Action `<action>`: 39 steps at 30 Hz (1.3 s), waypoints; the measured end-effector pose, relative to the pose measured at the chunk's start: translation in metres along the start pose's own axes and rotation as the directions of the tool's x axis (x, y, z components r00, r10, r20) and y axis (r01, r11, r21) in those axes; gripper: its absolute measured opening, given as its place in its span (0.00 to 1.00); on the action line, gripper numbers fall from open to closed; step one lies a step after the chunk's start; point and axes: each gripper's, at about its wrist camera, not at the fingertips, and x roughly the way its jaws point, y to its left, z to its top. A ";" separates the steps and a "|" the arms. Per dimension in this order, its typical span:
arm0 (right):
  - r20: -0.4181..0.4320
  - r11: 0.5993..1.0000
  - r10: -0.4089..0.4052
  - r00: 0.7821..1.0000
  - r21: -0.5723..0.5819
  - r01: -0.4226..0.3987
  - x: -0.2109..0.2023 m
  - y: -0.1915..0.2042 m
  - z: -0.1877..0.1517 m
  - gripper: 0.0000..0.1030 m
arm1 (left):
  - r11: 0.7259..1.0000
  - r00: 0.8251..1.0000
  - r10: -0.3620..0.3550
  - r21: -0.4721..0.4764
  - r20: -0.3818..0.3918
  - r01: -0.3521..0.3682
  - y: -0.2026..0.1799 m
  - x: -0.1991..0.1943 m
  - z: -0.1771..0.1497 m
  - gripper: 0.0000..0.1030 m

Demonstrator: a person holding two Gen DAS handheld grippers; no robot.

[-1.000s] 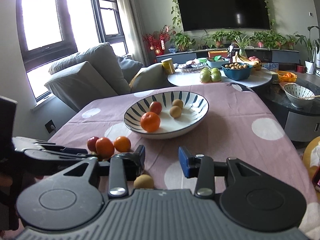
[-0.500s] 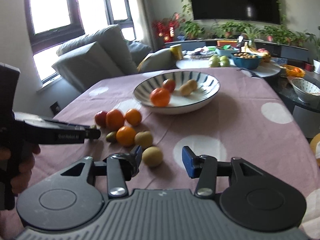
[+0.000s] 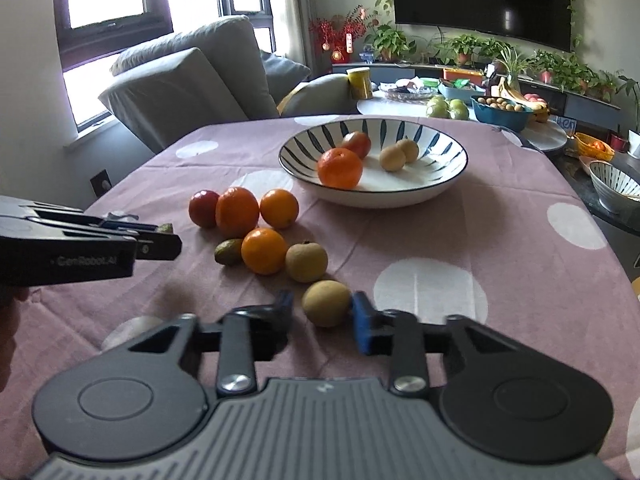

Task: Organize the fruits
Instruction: 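Grasp a small green fruit with left tool while right tool grasps a kiwi, then carry the green fruit in left tool and kiwi in right tool over the bowl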

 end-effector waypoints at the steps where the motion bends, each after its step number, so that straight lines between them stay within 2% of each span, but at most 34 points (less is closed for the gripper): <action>1: 0.003 1.000 -0.002 1.000 0.002 0.002 -0.001 0.000 0.000 0.00 | 1.000 1.000 -0.001 0.001 0.002 0.001 0.000 -0.001 0.000 0.17; 21: 0.116 0.996 0.020 0.993 0.084 -0.030 -0.027 -0.015 0.014 0.00 | 0.999 0.998 -0.033 0.040 0.051 0.031 -0.022 -0.011 0.018 0.17; 39: 0.154 0.993 0.026 0.988 0.112 -0.044 -0.021 -0.030 0.035 0.00 | 0.995 0.995 -0.061 0.079 0.073 0.055 -0.042 0.004 0.043 0.17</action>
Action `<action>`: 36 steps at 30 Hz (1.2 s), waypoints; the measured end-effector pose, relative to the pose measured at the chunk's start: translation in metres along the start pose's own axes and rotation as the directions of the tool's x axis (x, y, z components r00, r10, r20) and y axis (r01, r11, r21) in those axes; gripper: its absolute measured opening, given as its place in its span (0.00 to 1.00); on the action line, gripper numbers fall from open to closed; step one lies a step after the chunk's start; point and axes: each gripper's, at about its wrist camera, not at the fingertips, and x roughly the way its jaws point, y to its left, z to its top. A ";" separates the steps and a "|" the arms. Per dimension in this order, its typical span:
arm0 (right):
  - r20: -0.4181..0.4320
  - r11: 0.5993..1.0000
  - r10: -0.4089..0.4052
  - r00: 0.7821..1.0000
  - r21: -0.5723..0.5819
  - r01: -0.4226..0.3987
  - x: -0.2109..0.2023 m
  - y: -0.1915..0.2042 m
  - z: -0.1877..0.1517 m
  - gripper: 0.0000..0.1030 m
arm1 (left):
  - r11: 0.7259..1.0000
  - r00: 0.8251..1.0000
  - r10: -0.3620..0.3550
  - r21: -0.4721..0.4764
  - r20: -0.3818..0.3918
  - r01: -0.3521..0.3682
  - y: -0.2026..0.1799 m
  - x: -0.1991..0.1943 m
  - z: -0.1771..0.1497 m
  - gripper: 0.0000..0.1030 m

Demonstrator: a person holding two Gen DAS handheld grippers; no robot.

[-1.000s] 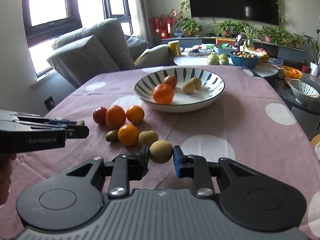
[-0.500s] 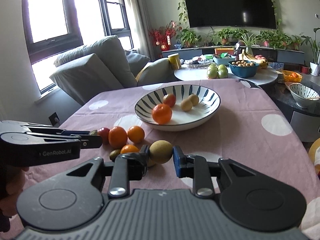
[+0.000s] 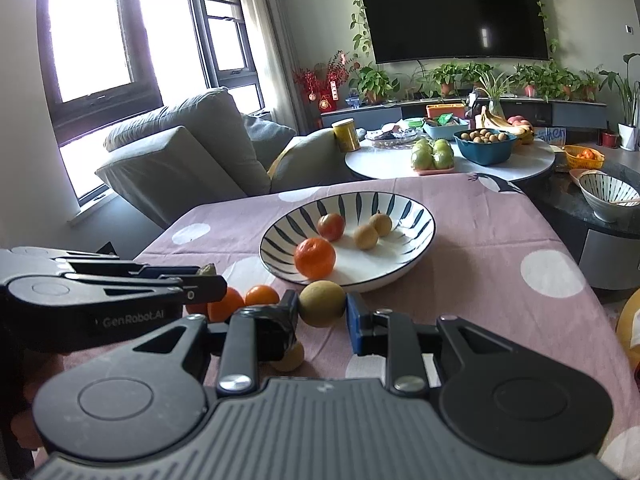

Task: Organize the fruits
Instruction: 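Carry the green fruit in left tool and kiwi in right tool over the bowl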

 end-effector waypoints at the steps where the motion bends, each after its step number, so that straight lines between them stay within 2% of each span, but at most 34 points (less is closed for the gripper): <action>1: 0.001 1.000 0.000 1.000 0.001 0.000 0.001 -0.001 0.001 0.00 | 1.000 1.000 0.000 -0.001 -0.003 0.000 0.000 0.002 0.000 0.17; 18: 0.017 1.000 -0.013 1.000 0.014 0.012 0.020 -0.014 0.016 0.00 | 1.000 1.000 0.004 -0.001 0.007 -0.004 -0.003 0.032 0.025 0.17; 36: 0.003 0.999 -0.007 1.000 0.031 0.007 0.039 -0.020 0.020 0.00 | 0.998 0.998 0.063 0.009 0.001 -0.063 0.003 0.083 0.053 0.17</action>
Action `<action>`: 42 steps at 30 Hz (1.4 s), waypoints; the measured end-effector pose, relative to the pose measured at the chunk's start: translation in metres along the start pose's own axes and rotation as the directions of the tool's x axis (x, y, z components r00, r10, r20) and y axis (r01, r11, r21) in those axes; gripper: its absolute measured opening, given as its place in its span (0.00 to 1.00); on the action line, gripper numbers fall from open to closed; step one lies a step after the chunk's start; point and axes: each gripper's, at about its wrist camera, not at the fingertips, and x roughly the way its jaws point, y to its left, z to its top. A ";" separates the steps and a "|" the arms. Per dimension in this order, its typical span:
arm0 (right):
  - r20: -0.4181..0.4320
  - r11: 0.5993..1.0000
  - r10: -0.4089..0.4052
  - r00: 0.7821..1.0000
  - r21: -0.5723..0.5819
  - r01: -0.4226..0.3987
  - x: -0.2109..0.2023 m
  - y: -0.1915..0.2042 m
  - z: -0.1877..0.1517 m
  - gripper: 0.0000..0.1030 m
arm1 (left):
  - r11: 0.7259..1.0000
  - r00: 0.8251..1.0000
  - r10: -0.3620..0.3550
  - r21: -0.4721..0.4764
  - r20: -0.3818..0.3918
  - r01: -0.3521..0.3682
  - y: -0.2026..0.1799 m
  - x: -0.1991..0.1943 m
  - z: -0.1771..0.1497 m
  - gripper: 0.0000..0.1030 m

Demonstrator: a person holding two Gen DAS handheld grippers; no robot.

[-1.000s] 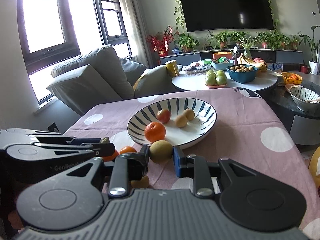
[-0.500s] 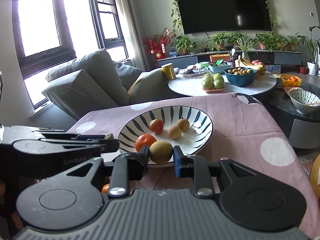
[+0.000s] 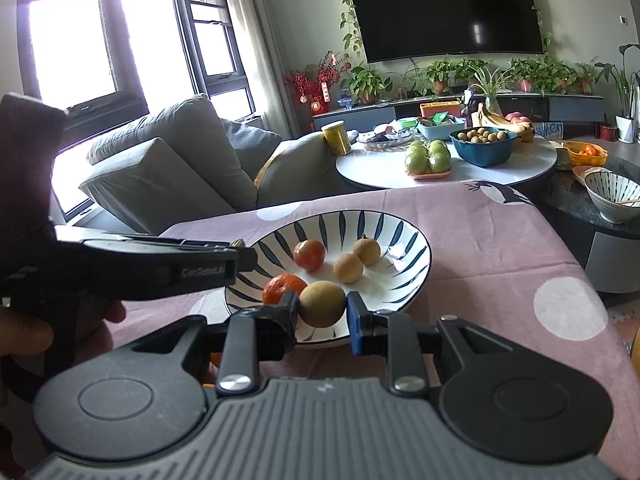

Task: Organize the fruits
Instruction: 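Carry the green fruit in left tool and kiwi in right tool over the bowl, then open left tool to drop the green fruit while right tool drops the kiwi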

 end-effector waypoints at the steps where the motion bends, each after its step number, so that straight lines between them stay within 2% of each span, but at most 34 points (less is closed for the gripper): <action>1: -0.002 1.000 -0.001 1.000 -0.001 0.001 0.001 0.000 0.000 0.00 | 1.000 1.000 0.001 0.000 -0.003 -0.001 0.000 0.002 0.000 0.17; 25: -0.021 1.000 -0.014 1.000 -0.002 0.014 0.014 -0.001 -0.003 0.00 | 1.000 0.999 -0.013 0.004 -0.041 0.013 0.000 0.023 -0.001 0.17; 34: -0.016 1.000 -0.008 1.000 -0.006 0.008 0.015 -0.001 -0.004 0.00 | 1.000 0.999 -0.024 -0.008 -0.047 0.023 0.001 0.020 -0.001 0.18; 37: -0.012 1.000 -0.003 1.000 -0.012 0.003 0.015 0.000 -0.005 0.00 | 1.000 0.999 -0.024 -0.018 -0.042 0.023 0.004 0.017 0.000 0.22; 42: -0.010 1.000 0.002 1.000 -0.003 -0.002 0.014 -0.001 -0.005 0.00 | 0.999 0.999 -0.023 -0.041 -0.026 0.022 0.013 0.003 -0.001 0.23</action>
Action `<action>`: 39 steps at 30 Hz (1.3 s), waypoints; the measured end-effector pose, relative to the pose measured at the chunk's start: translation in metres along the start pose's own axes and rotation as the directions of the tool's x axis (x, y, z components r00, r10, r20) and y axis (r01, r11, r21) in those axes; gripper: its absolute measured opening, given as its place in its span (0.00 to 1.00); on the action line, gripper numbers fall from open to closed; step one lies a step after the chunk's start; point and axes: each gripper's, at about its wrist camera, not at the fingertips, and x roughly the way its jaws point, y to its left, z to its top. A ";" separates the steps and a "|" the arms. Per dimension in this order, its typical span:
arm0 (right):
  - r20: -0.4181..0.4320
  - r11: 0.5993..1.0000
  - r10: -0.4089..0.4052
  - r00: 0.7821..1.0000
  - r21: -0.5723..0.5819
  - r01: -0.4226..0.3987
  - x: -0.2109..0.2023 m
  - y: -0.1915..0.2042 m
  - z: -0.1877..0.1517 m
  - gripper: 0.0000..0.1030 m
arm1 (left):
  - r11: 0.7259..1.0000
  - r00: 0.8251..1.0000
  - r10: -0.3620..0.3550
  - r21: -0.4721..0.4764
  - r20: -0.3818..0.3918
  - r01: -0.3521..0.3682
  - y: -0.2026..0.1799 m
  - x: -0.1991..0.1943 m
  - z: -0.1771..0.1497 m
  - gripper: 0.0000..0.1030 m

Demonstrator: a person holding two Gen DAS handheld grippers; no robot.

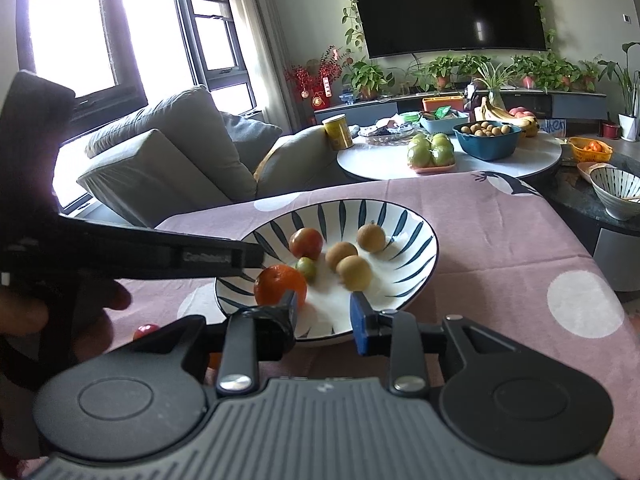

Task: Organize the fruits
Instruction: 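Open left tool to drop the green fruit while right tool drops the kiwi, then move both tools back to the loose fruit on the cloth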

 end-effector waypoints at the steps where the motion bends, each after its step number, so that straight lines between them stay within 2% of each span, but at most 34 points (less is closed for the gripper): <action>1: 0.002 1.000 0.000 1.000 0.002 0.000 -0.001 0.000 0.000 0.00 | 1.000 1.000 -0.001 -0.005 0.004 0.001 0.002 -0.004 0.000 0.23; 11: 0.010 1.000 0.016 1.000 0.003 -0.016 -0.015 0.007 0.000 0.02 | 1.000 0.999 0.003 -0.009 0.037 -0.003 0.017 -0.053 -0.022 0.25; 20: 0.011 1.000 0.029 1.000 0.000 -0.029 -0.037 0.014 -0.009 0.04 | 1.000 0.999 -0.010 0.012 0.030 0.010 0.017 -0.088 -0.053 0.32; 27: 0.002 1.000 0.026 1.000 0.000 -0.026 -0.051 0.019 -0.018 0.06 | 0.999 0.999 -0.035 0.010 -0.010 0.035 0.015 -0.097 -0.077 0.35; 32: -0.003 1.000 0.023 1.000 -0.003 -0.023 -0.060 0.020 -0.025 0.09 | 0.998 0.998 -0.043 0.049 -0.034 0.045 0.009 -0.100 -0.094 0.37; 39: -0.015 1.000 0.020 1.000 0.005 -0.020 -0.067 0.022 -0.035 0.13 | 0.997 0.997 -0.034 0.064 -0.064 0.038 0.004 -0.086 -0.103 0.38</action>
